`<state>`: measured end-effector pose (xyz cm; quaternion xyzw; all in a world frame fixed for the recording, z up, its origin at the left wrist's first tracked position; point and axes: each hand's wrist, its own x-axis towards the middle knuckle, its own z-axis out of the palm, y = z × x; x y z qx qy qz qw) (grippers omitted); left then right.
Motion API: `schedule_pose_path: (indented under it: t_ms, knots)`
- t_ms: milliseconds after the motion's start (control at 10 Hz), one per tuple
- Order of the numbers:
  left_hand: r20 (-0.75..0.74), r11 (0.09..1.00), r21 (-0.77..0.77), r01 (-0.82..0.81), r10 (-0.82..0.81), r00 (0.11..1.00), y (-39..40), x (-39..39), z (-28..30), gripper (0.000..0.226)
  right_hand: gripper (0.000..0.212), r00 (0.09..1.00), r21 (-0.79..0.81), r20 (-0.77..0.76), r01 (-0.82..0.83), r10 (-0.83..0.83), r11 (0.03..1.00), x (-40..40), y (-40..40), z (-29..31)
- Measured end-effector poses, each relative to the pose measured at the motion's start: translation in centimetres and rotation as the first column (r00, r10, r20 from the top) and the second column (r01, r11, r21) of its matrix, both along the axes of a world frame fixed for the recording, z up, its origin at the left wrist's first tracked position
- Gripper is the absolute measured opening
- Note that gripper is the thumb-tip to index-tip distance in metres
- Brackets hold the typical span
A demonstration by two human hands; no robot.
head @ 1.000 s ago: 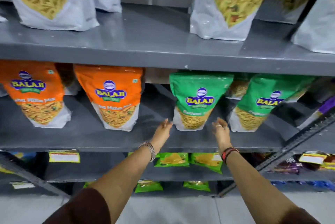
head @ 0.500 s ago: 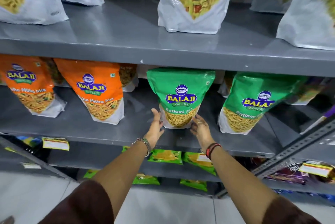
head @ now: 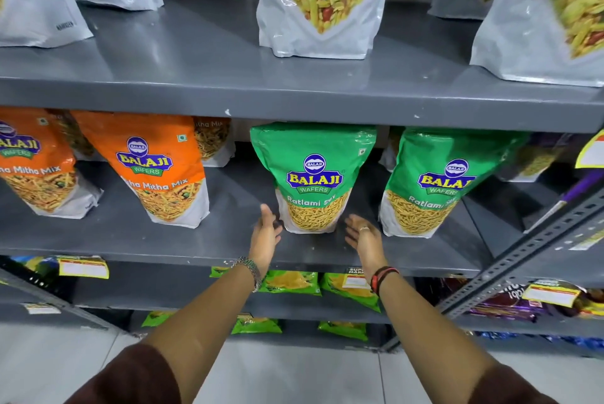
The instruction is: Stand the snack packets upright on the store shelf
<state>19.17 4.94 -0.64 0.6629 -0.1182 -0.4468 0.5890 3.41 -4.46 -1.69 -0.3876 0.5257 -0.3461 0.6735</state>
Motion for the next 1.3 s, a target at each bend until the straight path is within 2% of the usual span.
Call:
schedule_pose_path:
  t_ms: [100, 200, 300, 400, 500, 600, 700, 900, 1100, 1200, 1300]
  knots:
    - [-0.166, 0.978, 0.089, -0.187, 0.200, 0.966, -0.2, -2.4, -0.7, 0.029, 0.019, 0.956, -0.180, -0.139, 0.232, -0.258, 0.956, -2.9, 0.2, -1.1]
    - [-0.353, 0.994, 0.105, -0.037, 0.072, 0.933, -1.6, -5.8, -1.0, 0.036, 0.017, 0.846, -0.277, -0.173, 0.449, -0.504, 0.849, -6.0, -0.9, -1.2]
    - [-0.337, 0.979, 0.053, 0.197, -0.168, 0.926, -4.5, -9.5, -0.4, 0.040, 0.031, 0.797, -0.235, -0.129, 0.554, -0.590, 0.799, -9.4, -3.7, -0.6]
    - [-0.234, 0.938, 0.033, 0.345, -0.328, 0.915, -7.6, -11.9, 0.4, 0.051, 0.036, 0.865, -0.157, -0.089, 0.478, -0.494, 0.864, -11.7, -6.1, -0.2]
    - [-0.112, 0.900, 0.040, 0.435, -0.428, 0.897, -10.2, -13.1, 0.2, 0.061, 0.041, 0.950, -0.133, -0.047, 0.301, -0.309, 0.945, -12.5, -7.4, 0.1]
    - [-0.114, 0.875, 0.012, 0.484, -0.480, 0.870, -11.5, -14.2, -0.1, 0.049, 0.041, 0.984, -0.115, -0.020, 0.172, -0.175, 0.978, -13.0, -7.5, 0.1]
    - [-0.125, 0.864, -0.034, 0.503, -0.503, 0.855, -12.1, -15.5, -0.2, 0.041, 0.037, 0.985, -0.095, 0.010, 0.172, -0.171, 0.981, -13.6, -7.6, 0.3]
    - [-0.157, 0.876, -0.019, 0.482, -0.479, 0.864, -13.7, -17.8, 0.4, 0.035, 0.047, 0.950, 0.006, 0.103, 0.295, -0.294, 0.956, -15.8, -9.3, 0.9]
    - [-0.152, 0.874, -0.013, 0.486, -0.482, 0.863, -14.2, -19.3, 1.0, 0.032, 0.048, 0.944, 0.044, 0.106, 0.309, -0.312, 0.950, -16.9, -10.2, 1.5]
    - [-0.121, 0.865, 0.007, 0.501, -0.497, 0.860, -14.2, -19.2, 1.3, 0.037, 0.047, 0.943, 0.050, 0.097, 0.316, -0.320, 0.947, -16.9, -10.3, 1.7]
    - [-0.007, 0.906, 0.047, 0.420, -0.420, 0.907, -13.8, -18.5, 0.4, 0.045, 0.040, 0.893, -0.110, 0.007, 0.448, -0.450, 0.887, -16.8, -9.4, 0.8]
